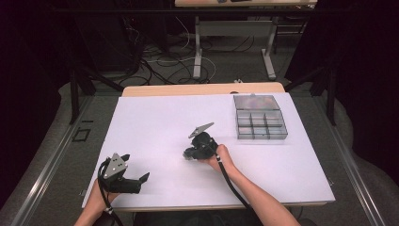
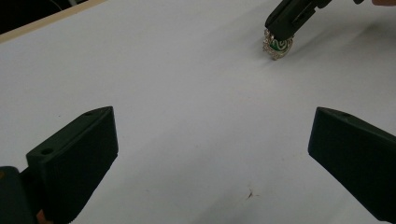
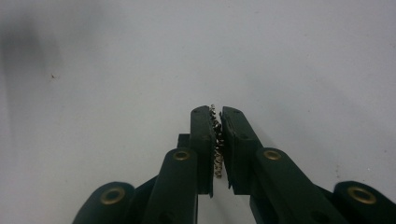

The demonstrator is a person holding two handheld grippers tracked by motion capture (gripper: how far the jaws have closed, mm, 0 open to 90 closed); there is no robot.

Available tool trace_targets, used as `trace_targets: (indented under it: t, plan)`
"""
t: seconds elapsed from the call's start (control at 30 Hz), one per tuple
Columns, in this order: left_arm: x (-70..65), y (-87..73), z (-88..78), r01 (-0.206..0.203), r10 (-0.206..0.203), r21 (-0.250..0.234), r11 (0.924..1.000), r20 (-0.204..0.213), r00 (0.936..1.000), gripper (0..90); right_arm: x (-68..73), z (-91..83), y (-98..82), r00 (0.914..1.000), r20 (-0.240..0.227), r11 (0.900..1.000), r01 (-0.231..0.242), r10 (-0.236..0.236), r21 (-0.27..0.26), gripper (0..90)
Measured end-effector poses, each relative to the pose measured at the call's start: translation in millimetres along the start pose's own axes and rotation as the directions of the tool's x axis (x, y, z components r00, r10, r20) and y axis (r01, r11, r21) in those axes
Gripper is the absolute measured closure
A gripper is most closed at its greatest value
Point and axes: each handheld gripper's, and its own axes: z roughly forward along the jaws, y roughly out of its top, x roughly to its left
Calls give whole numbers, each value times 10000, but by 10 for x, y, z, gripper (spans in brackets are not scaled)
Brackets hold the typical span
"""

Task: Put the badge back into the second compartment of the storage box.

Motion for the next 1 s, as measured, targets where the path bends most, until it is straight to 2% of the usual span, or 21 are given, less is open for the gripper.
trace_targets:
  t: [0.13, 0.17, 0.23, 0.27, 0.33, 0.43, 0.47, 0.57, 0.63, 0.7, 0.77, 0.93, 1.0]
  plan:
    - [1, 1, -1, -20, 20, 1, 10000, -2, 10000, 17, 6, -16, -1, 10000, -76, 10000, -50, 51, 57, 841]
    - [1, 0, -1, -14, 14, -6, 10000, 5, 10000, 17, 29, -28, 4, 9995, -93, 9994, -292, 294, 173, 843]
    - [1, 1, -1, -38, 38, -8, 10000, 17, 10000, 17, 27, -28, 9, 9995, -303, 10000, -53, 54, 35, 856]
    - [1, 0, -2, -36, 36, -9, 10000, 23, 10000, 17, 47, -32, 17, 9999, -131, 10000, 52, -51, 29, 856]
    - [0, 0, -2, -6, 6, -6, 10000, 22, 10000, 17, 77, -30, 24, 9999, -93, 9999, 109, -109, 69, 857]
    - [-4, -2, 0, 0, 0, -60, 10000, 31, 10000, 17, 98, -40, 26, 9998, -178, 9998, 36, -33, 182, 858]
    - [-3, 0, -4, -10, 11, -32, 10000, 58, 10000, 17, 89, -41, 25, 9996, -195, 9997, 206, -203, 106, 859]
    - [-2, 0, -6, -21, 21, -50, 10000, 15, 10000, 17, 97, -69, 35, 9995, -221, 9997, 224, -222, 88, 860]
    - [-2, -1, -5, 0, 0, -71, 10000, 44, 10000, 17, 115, -95, 44, 9998, -152, 9999, 89, -90, -74, 860]
    - [0, -1, -6, -23, 23, -53, 10000, 45, 10000, 17, 108, -124, 50, 9997, -171, 9998, 199, -200, -102, 860]
    - [-2, -1, -7, -12, 12, -74, 10000, 39, 10000, 16, 111, -149, 50, 9999, -102, 9998, 115, -117, -170, 859]
    - [-5, -3, -1, 2, -2, -163, 9999, -6, 10000, 16, 122, -216, 41, 9998, -49, 9992, 208, -210, -350, 859]
    - [-4, 0, -6, -15, 15, -52, 10000, 44, 10000, 16, 123, -247, 42, 9995, -26, 9986, 325, -326, -413, 859]
